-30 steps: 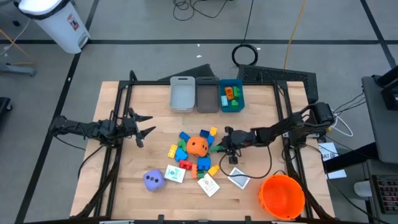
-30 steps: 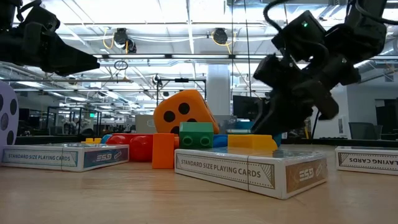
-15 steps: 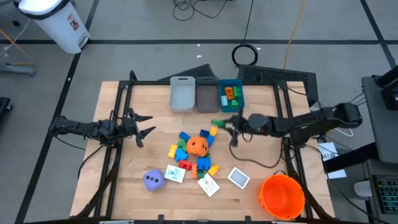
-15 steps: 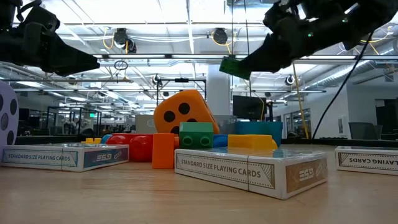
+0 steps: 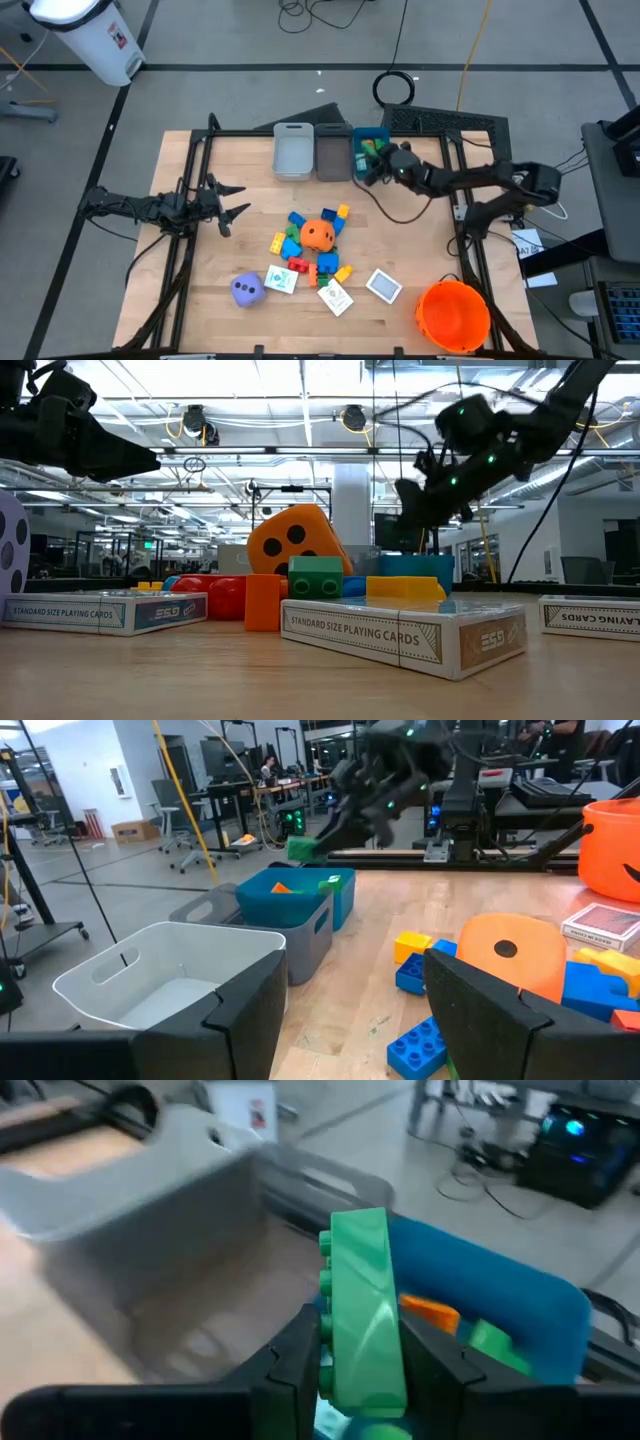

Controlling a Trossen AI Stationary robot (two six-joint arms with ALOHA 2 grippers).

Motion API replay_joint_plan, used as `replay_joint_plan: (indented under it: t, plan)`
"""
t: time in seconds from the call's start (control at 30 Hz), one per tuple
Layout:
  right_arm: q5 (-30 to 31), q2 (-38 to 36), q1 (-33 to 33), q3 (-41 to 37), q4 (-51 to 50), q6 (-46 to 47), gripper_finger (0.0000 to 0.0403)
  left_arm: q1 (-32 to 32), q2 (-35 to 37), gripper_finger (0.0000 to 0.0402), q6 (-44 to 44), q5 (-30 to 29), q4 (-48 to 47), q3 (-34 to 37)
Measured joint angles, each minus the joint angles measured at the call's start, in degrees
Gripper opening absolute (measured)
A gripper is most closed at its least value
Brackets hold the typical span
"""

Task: Pick & Place Toys
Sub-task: Put the green game piece into the blue bin, then put the blue game piece into the blue bin

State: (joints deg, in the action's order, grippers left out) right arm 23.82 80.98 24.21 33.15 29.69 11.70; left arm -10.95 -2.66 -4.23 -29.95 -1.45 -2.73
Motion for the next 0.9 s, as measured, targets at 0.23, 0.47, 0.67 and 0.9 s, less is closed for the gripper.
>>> replay_joint_plan:
  t: [0.23, 0.47, 0.67, 0.9]
  plan:
    - [1.8, 4.1, 6.0, 0.0, 0.5, 3.0, 0.0096, 0.0, 0.0, 0.0241, 0.0, 0.0, 0.0, 0.0]
    - [1.6, 4.6, 9.2, 0.0, 1.8, 5.7, 0.0162, 0.0, 0.0, 0.0241, 0.0, 0.0, 0.0, 0.0]
    - [-0.5, 4.5, 9.9, 0.0, 1.3, 3.6, 0.0236, 0.0, 0.0, 0.0241, 0.0, 0.0, 0.0, 0.0]
    - [-14.9, 1.3, 5.8, 0.0, -0.9, 0.7, 0.0278, 0.0, 0.0, 0.0241, 0.0, 0.0, 0.0, 0.0]
